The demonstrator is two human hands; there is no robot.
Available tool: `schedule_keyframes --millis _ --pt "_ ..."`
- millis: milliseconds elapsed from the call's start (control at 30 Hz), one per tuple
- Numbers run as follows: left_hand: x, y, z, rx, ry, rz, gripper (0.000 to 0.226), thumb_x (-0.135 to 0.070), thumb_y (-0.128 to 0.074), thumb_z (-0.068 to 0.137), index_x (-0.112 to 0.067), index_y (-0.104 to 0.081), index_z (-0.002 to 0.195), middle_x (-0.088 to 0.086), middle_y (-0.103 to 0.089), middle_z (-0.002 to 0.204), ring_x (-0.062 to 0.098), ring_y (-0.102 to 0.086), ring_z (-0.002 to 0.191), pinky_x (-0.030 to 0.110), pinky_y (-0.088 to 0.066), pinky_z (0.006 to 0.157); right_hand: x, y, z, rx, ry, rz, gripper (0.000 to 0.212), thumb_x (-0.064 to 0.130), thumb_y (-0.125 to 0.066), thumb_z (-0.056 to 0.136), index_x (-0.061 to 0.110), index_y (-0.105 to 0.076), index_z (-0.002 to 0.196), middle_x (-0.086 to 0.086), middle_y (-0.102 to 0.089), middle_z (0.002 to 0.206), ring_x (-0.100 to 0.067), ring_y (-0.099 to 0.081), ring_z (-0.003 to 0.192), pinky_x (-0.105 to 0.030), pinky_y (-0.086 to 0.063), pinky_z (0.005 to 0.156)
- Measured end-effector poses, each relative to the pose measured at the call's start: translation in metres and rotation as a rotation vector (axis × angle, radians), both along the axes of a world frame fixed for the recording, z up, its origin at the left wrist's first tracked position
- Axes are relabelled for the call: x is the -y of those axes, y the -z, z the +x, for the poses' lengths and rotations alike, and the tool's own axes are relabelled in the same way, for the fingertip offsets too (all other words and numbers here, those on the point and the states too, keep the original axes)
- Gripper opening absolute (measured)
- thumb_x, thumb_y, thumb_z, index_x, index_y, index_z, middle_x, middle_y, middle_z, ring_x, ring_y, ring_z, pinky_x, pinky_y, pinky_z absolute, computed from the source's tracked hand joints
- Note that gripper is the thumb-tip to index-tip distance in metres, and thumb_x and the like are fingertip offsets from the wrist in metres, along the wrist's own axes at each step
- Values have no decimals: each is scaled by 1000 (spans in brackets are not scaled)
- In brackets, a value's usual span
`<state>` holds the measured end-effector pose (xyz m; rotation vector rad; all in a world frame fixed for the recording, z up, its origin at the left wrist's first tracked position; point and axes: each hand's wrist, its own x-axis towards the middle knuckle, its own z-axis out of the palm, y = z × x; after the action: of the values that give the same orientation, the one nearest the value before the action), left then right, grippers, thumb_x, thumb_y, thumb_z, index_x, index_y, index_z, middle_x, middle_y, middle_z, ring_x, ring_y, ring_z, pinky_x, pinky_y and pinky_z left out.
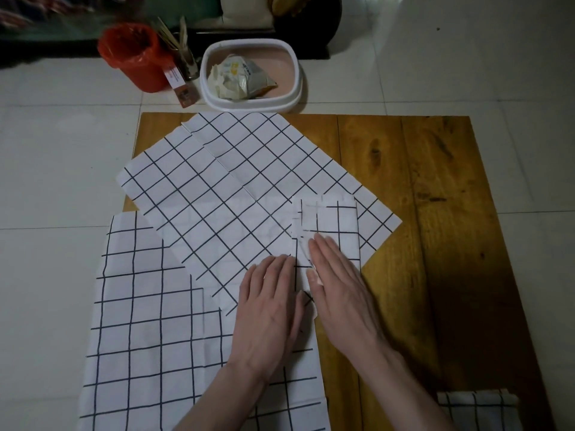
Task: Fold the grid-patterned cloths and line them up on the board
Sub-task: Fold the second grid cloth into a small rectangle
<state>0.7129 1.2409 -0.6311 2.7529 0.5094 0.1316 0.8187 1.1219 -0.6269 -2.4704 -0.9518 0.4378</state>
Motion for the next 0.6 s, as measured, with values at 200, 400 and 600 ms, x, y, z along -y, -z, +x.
schedule_keyframes --millis 200,400,600 --pt "0 4 -5 21 53 -3 60 -34 -48 102 -7 -44 155 11 -49 157 27 -44 147 48 -32 121 -3 5 -2 -53 -45 -36 68 53 -25 105 22 -18 165 11 -10 172 0 0 158 -26 -8 128" --pt "-3 18 -18 -50 173 -52 63 -32 -48 100 -14 -38 159 10 -36 166 26 -32 155 48 -30 124 1 -6 9 -155 -134 -79 85 63 -35 95 28 -4 166 16 4 172 3 11 156 -24 -2 126" --pt "-4 13 -16 -75 183 5 61 -34 -43 99 -10 -44 156 13 -39 164 29 -38 151 46 -26 123 21 -14 37 20 -151 14 52 27 -36 99 20 -48 150 6 -34 165 -4 -19 156 -37 -17 129"
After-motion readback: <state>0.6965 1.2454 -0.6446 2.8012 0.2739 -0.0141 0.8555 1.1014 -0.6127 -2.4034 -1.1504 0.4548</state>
